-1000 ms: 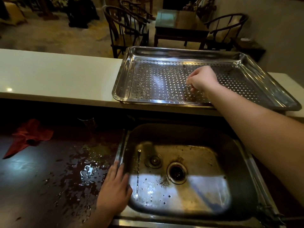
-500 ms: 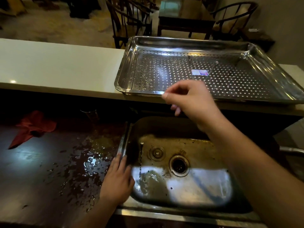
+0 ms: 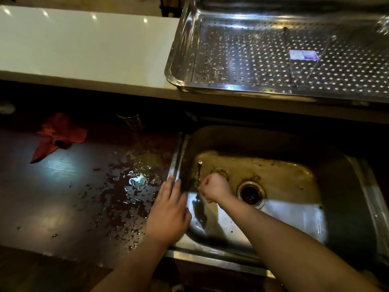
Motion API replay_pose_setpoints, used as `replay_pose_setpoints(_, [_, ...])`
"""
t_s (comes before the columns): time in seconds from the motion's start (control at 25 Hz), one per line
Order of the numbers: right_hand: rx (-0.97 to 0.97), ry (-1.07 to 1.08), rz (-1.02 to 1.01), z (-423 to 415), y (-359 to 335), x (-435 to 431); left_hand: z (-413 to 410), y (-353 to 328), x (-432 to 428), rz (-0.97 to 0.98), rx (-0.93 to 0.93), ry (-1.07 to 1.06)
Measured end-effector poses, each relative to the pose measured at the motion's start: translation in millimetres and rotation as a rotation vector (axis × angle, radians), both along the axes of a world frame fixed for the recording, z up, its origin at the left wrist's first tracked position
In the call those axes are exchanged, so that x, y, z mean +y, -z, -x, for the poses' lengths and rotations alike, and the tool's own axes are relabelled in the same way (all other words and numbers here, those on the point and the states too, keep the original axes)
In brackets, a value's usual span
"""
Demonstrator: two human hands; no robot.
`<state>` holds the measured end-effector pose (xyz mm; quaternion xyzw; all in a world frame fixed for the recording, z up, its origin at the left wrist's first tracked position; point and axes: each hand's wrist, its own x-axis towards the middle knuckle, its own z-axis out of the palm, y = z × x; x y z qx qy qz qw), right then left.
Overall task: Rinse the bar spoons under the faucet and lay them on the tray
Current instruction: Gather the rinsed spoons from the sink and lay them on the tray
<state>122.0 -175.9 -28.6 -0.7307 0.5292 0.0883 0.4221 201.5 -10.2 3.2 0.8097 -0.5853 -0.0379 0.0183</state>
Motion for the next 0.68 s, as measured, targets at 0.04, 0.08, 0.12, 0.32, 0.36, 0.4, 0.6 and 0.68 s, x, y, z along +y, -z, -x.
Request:
replay_pose_setpoints(0.04, [0.040,-0.008,0.013,-4.5,10.6,1.7,-0.4,0.4,0.0,-0.003,-0.003,0.001])
replay_pose_setpoints(0.08, [0.081,-0.014,0.022,-9.0,21.1,3.7,-1.0,1.2,0.4,-0.010,-0.005,0.003])
replay_pose_setpoints(0.12, [0.107,-0.017,0.021,-13.4,31.8,5.4,-1.5,2.0,0.2,-0.022,-0.004,0.004])
replay_pose_setpoints(0.32, [0.149,0.005,-0.012,-26.4,72.5,10.8,-3.6,6.4,-3.2,-0.051,-0.003,-0.003])
replay_pose_setpoints(0.36, [0.164,0.007,-0.014,-27.6,77.4,12.3,-3.8,6.9,-3.1,-0.057,0.002,-0.005])
replay_pose_setpoints(0.4, [0.179,0.008,-0.012,-28.3,80.3,14.5,-4.1,7.6,-2.9,-0.059,0.007,-0.006])
replay_pose_setpoints(0.6, [0.224,-0.002,0.065,-30.7,88.5,20.5,-4.2,9.7,-2.1,-0.042,0.027,-0.016])
replay_pose_setpoints(0.68, [0.231,0.020,0.029,-29.0,87.1,19.0,-4.7,10.4,-2.3,-0.035,0.025,-0.010])
